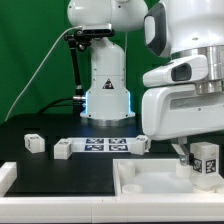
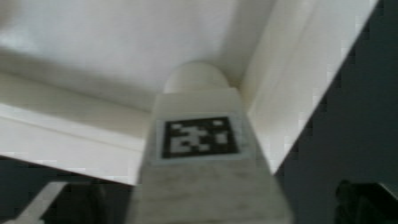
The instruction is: Assemble one leg
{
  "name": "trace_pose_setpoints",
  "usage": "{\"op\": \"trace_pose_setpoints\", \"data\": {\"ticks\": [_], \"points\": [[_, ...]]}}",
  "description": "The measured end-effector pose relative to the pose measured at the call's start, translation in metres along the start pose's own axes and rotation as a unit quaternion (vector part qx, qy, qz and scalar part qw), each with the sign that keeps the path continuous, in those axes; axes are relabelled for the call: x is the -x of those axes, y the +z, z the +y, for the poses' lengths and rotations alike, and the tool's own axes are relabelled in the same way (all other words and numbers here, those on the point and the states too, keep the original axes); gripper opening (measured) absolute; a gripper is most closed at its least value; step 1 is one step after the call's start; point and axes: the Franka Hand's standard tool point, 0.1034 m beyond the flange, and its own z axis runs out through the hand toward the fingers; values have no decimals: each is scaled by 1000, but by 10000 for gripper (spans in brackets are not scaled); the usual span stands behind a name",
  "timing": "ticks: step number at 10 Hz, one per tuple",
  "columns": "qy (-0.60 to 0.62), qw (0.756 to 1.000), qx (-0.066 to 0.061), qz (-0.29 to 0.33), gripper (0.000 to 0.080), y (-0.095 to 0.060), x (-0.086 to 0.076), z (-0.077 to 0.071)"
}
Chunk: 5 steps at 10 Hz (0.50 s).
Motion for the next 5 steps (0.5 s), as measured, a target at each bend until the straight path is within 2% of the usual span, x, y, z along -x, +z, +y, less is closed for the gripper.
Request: {"op": "trace_pose_setpoints", "data": {"ticks": [2, 3, 4, 5], "points": [[-16, 1000, -1, 0, 649, 0, 0, -1], [-16, 1000, -1, 0, 528, 0, 0, -1], [-16, 1000, 0, 0, 375, 0, 0, -1], [-16, 1000, 0, 0, 375, 0, 0, -1]]}}
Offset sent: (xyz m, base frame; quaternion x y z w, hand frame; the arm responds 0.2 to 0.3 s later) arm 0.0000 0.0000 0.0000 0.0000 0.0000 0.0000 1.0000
